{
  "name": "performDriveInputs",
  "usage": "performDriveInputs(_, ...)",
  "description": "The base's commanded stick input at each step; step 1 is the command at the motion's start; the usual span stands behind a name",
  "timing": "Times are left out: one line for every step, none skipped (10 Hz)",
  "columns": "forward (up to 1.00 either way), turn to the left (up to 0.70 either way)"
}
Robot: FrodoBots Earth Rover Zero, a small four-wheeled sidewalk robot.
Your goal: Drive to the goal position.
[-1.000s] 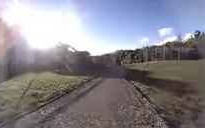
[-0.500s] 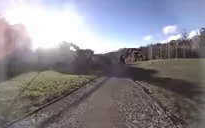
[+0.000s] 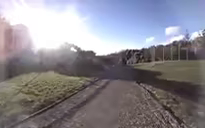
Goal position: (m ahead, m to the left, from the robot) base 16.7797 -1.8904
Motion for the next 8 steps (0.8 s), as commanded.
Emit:
performDriveInputs(0.50,0.00)
performDriveInputs(0.50,0.00)
performDriveInputs(0.50,0.00)
performDriveInputs(0.50,0.00)
performDriveInputs(0.50,0.00)
performDriveInputs(0.50,0.00)
performDriveInputs(0.50,0.00)
performDriveInputs(0.50,0.00)
